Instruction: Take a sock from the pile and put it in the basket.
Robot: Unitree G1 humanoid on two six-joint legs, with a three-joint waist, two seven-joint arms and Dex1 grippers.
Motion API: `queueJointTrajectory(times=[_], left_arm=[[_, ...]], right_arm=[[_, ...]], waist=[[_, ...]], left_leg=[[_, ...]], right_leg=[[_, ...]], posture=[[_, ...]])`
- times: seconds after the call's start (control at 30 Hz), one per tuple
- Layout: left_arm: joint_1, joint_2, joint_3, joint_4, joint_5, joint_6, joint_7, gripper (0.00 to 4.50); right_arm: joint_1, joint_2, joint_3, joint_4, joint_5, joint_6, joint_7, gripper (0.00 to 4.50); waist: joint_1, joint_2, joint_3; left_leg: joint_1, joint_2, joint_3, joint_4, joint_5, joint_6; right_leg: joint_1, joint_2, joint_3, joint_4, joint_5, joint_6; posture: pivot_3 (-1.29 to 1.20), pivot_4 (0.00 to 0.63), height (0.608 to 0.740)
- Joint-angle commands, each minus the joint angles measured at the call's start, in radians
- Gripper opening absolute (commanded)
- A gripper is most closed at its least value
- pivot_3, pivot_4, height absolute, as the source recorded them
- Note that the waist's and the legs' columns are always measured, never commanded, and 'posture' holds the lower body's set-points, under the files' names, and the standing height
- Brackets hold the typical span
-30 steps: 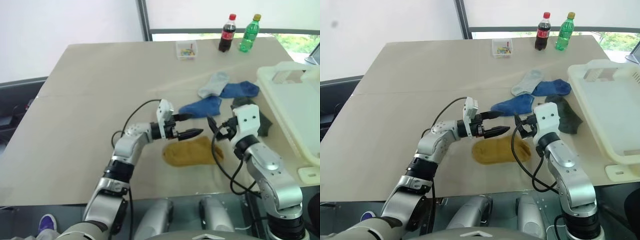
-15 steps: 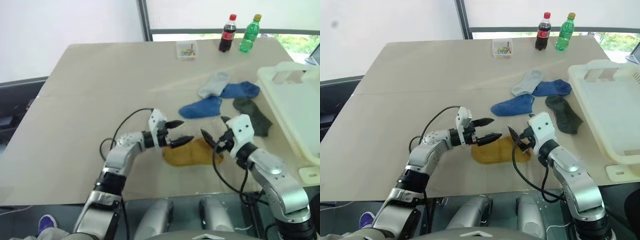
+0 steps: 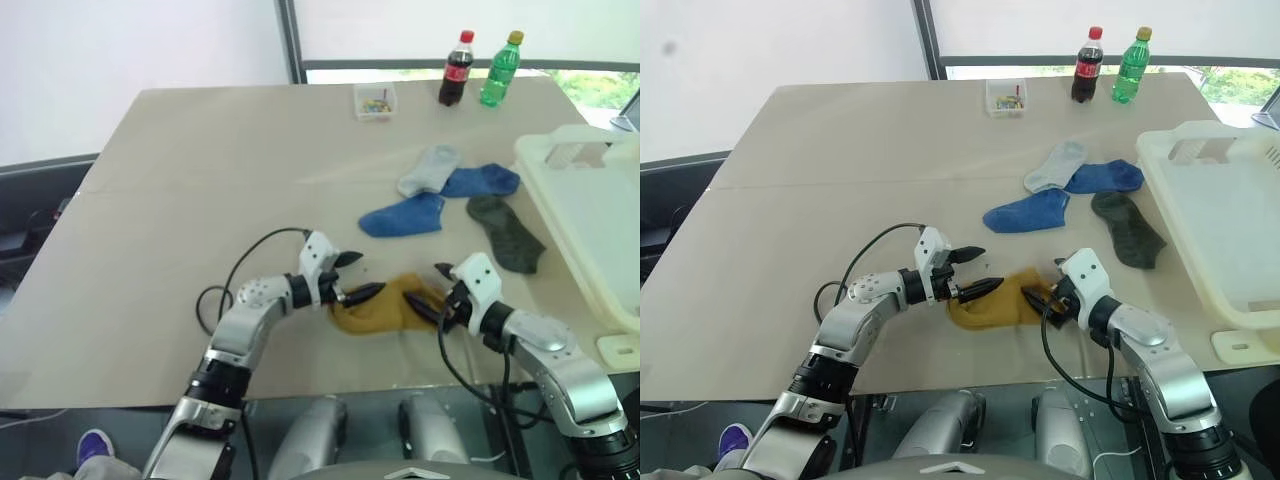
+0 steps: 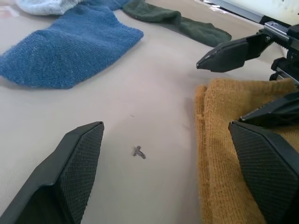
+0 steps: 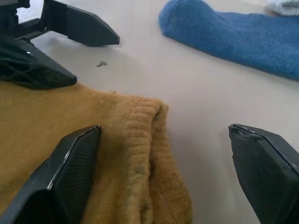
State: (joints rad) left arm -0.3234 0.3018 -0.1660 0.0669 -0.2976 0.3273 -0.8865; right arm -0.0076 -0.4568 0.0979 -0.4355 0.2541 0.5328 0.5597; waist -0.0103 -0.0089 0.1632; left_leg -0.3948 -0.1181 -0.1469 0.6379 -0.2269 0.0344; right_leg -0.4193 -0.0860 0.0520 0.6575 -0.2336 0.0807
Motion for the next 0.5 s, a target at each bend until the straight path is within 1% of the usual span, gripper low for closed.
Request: queueJointTrajectory(times=[0.03, 0.1, 0.17, 0.27, 0.37, 0.47, 0.5], left_arm=[[0.012, 0.009, 0.033, -0.085, -0.052, -0.013, -0.020, 4.50], [0.016, 0.013, 0.070, -0.135, -0.126, 0.018, -0.048, 4.50], [0.026, 0.050, 0.075, -0.186, -0.177, 0.033, -0.117, 4.50], [0.037, 0.106, 0.053, -0.217, -0.184, 0.022, -0.191, 4.50], [0.043, 0.140, 0.026, -0.231, -0.189, 0.029, -0.234, 4.50], [0.052, 0.156, -0.010, -0.231, -0.176, 0.025, -0.263, 4.50], [0.052, 0.159, -0.024, -0.222, -0.164, 0.016, -0.271, 4.50]], right_arm=[[-0.002, -0.021, -0.018, -0.073, 0.017, -0.025, 0.023, 4.46], [-0.002, -0.031, -0.023, -0.101, 0.016, -0.021, 0.020, 4.46], [-0.006, -0.035, -0.036, -0.130, 0.033, -0.006, 0.017, 4.46], [-0.006, -0.054, -0.049, -0.154, 0.036, -0.003, 0.023, 4.46], [0.014, -0.087, -0.060, -0.178, 0.043, -0.007, 0.042, 4.46], [0.047, -0.110, -0.072, -0.201, 0.068, 0.000, 0.061, 3.69], [0.058, -0.119, -0.071, -0.207, 0.069, 0.000, 0.068, 3.10]], waist=[[0.000, 0.000, 0.000], [0.000, 0.000, 0.000], [0.000, 0.000, 0.000], [-0.001, 0.000, 0.000], [0.001, 0.000, 0.000], [0.004, 0.000, 0.000], [0.004, 0.000, 0.000]], left_leg=[[0.000, 0.000, 0.000, 0.000, 0.000, 0.000], [0.000, 0.000, 0.000, 0.000, 0.000, 0.000], [0.000, 0.000, 0.000, 0.000, 0.000, 0.000], [0.000, 0.000, -0.001, 0.000, 0.000, 0.000], [0.000, 0.000, 0.000, 0.000, 0.000, 0.000], [0.000, 0.000, -0.001, 0.000, 0.000, 0.000], [0.000, 0.000, -0.001, 0.000, 0.000, 0.000]], right_leg=[[0.000, 0.000, 0.000, 0.000, 0.000, 0.000], [0.000, 0.000, 0.000, 0.000, 0.000, 0.000], [0.000, 0.000, 0.000, 0.000, 0.000, 0.000], [0.000, 0.000, -0.001, 0.000, 0.000, 0.000], [0.000, 0.000, 0.000, -0.001, 0.000, 0.000], [0.001, 0.000, -0.001, -0.001, 0.000, 0.000], [0.001, 0.000, -0.002, -0.001, 0.000, 0.000]], posture=[[0.00, 0.150, 0.740], [0.00, 0.150, 0.740], [0.00, 0.150, 0.740], [0.00, 0.150, 0.740], [0.00, 0.150, 0.740], [0.00, 0.150, 0.740], [0.00, 0.150, 0.740]])
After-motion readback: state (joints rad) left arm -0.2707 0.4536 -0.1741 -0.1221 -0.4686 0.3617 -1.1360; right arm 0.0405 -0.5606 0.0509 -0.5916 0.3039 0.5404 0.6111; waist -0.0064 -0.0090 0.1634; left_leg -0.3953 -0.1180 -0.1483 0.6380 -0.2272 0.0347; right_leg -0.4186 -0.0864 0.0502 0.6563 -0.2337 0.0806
